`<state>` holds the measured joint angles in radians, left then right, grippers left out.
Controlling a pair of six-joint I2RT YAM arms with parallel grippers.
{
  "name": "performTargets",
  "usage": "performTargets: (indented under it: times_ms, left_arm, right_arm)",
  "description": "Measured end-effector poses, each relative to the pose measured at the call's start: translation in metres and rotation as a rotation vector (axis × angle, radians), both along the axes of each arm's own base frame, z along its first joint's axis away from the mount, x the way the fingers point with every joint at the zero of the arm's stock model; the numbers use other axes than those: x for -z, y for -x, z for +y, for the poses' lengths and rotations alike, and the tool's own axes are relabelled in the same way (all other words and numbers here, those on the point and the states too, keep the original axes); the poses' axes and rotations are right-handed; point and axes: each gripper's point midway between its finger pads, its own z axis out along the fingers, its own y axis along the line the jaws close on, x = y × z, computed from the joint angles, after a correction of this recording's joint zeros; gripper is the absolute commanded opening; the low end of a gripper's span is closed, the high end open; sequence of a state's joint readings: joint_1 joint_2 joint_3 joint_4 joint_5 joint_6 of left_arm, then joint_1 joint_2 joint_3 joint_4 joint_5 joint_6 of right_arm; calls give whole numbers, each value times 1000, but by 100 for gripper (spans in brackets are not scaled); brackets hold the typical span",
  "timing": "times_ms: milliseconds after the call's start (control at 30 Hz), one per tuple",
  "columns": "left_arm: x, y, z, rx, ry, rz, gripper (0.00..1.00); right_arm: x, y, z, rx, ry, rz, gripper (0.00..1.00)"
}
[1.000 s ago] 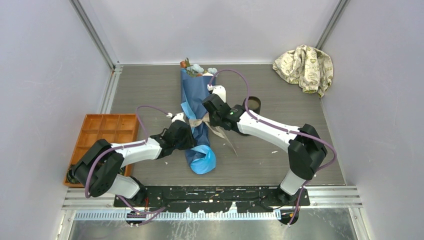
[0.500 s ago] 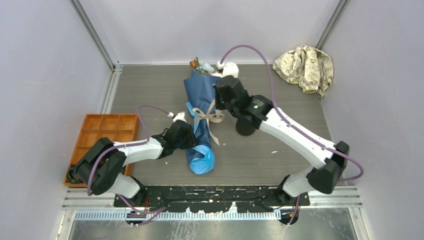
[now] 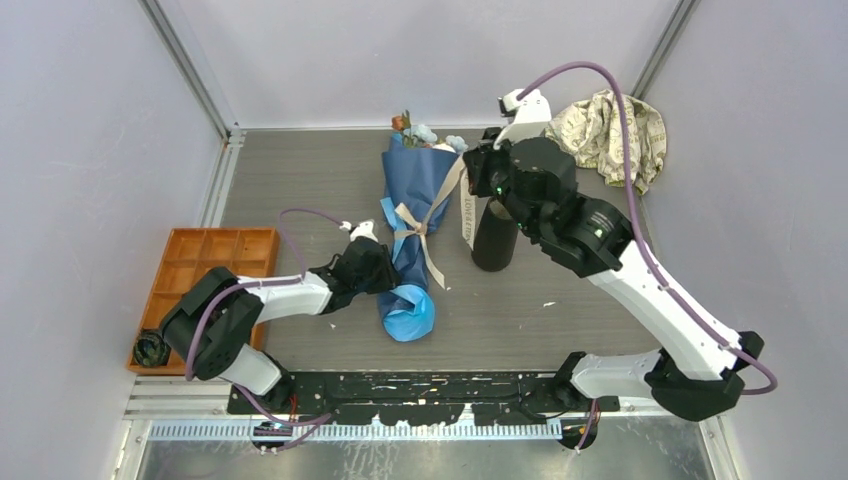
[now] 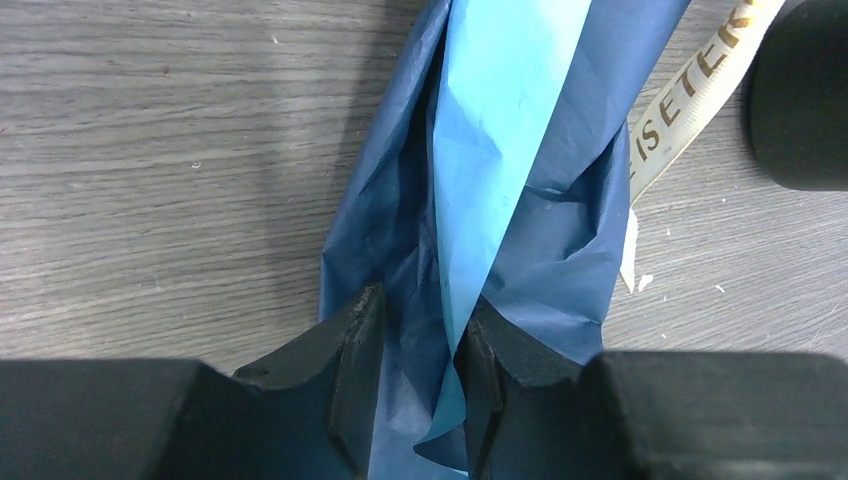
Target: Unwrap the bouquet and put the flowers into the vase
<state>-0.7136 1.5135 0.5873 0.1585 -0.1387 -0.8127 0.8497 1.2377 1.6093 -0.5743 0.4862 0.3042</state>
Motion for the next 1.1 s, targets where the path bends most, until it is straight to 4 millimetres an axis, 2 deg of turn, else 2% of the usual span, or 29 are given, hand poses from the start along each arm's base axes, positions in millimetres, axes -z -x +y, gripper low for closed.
performTargets:
  times_ms: [300, 433, 567, 700, 800, 900, 967, 1033, 1100]
  left_arm:
    - [-1, -5, -5, 0, 4, -5, 32]
    - [-2, -8, -6, -1, 5, -8, 31]
    - [-5, -4, -4, 1, -25, 6, 35]
    - [-9, 22, 14, 25, -158, 44, 52]
    - [-29, 34, 19, 53, -226, 30, 63]
    - [-61, 30, 11, 67, -216, -28, 65]
    - [-75, 26, 3, 73, -203, -61, 65]
    - [-74, 26, -1, 81, -210, -62, 65]
    - [-65, 26, -5, 92, -230, -45, 65]
  right_arm:
    - [-71, 19, -39, 50, -118, -186, 1]
    - [-85, 23, -43, 52, -150, -222, 1]
    - [-85, 22, -43, 53, -142, -229, 1]
    - [-81, 18, -40, 56, -125, -223, 1]
    - [-76, 14, -36, 57, -113, -213, 3]
    - [-66, 11, -32, 56, -94, -197, 3]
    - [-60, 9, -30, 56, -82, -188, 3]
    - [-55, 7, -28, 56, -72, -180, 4]
    - [-51, 5, -27, 56, -61, -173, 3]
